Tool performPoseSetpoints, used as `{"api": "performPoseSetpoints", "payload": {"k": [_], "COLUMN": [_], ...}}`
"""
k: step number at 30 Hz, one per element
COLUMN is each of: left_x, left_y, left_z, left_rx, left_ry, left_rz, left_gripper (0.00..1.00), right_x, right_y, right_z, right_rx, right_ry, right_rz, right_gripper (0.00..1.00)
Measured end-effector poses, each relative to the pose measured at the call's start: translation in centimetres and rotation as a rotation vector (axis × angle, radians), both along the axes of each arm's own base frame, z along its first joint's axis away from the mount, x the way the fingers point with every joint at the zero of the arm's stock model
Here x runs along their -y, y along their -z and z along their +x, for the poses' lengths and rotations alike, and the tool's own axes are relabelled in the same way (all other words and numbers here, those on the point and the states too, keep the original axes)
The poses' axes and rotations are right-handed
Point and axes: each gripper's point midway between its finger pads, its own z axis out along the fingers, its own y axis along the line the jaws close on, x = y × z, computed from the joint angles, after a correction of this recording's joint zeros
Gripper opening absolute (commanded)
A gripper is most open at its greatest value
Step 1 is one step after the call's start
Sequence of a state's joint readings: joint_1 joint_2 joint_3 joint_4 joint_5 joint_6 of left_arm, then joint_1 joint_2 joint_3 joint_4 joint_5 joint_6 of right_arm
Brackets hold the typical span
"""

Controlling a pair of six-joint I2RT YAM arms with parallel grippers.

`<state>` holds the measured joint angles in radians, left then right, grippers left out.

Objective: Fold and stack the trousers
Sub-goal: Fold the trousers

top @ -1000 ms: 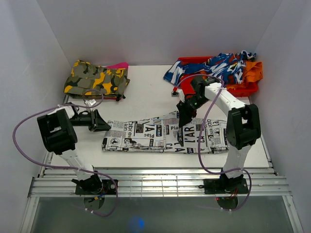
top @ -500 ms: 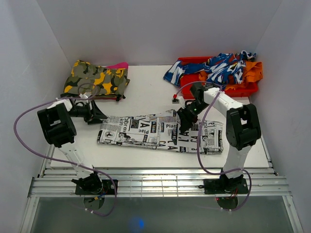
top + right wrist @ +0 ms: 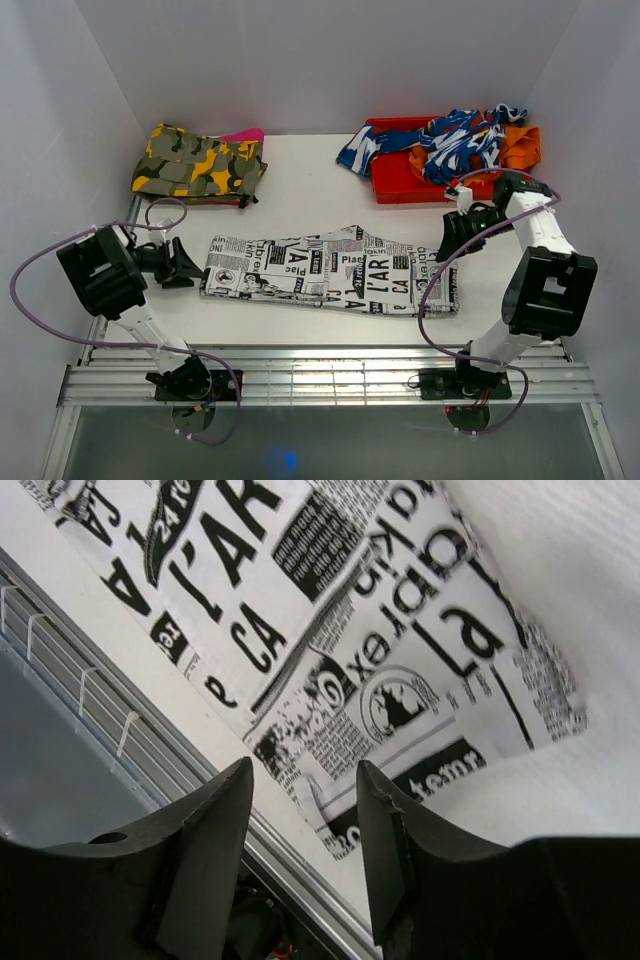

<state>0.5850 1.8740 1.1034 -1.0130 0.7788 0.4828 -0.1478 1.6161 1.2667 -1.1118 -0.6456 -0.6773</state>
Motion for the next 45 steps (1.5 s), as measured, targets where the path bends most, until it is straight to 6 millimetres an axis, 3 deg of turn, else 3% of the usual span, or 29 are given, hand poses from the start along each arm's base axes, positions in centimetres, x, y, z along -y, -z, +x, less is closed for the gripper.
{"api": "performPoseSetpoints", "payload": {"k": [2,6,11,17,18,21,26,33,35,37,40,45], "left_x": [0.7,1.6,3.4,3.8,3.7,3.6,2.5,0.3,1.4,3.7,8.7,15.4], "left_y": [0.2,0.4,0.8,1.4,1.4,1.0,-2.3,-11.0,-13.3,-15.2,-17.7,-20.0], "left_z": [0.2,0.9,1.6,2.3,2.4,2.5,3.6,7.0,7.4,7.5,7.3,6.4], "left_rx": [-0.008,-0.014,-0.040,-0.030,-0.024,-0.006,0.059,0.256,0.293,0.321,0.355,0.363], "left_ry": [-0.009,-0.027,-0.039,-0.039,-0.039,-0.038,-0.040,-0.022,0.006,0.050,0.124,0.194], "left_rz": [-0.044,-0.120,-0.221,-0.229,-0.226,-0.216,-0.173,0.047,0.108,0.156,0.198,0.233], "left_gripper": [0.65,0.60,0.49,0.17,0.04,0.00,0.00,0.00,0.00,0.00,0.00,0.00], "right_x": [1.8,5.1,8.0,8.0,8.0,7.8,7.1,4.6,3.3,2.1,0.4,-2.9], "right_y": [0.6,1.3,2.2,4.1,4.5,5.3,5.5,6.5,6.8,7.0,7.1,7.7], "right_z": [-0.8,-2.0,-3.1,-4.1,-4.0,-3.8,-2.6,-2.0,-2.2,-2.3,-1.8,-1.4], "right_rx": [-0.036,-0.086,-0.135,-0.226,-0.234,-0.261,-0.259,-0.261,-0.270,-0.280,-0.284,-0.301], "right_ry": [0.053,0.155,0.253,0.278,0.281,0.299,0.342,0.375,0.358,0.339,0.311,0.256], "right_rz": [-0.011,-0.030,-0.062,-0.048,-0.043,-0.020,0.043,0.136,0.156,0.179,0.218,0.276], "right_gripper": [0.55,0.74,0.83,0.82,0.82,0.79,0.78,0.80,0.80,0.79,0.79,0.79]}}
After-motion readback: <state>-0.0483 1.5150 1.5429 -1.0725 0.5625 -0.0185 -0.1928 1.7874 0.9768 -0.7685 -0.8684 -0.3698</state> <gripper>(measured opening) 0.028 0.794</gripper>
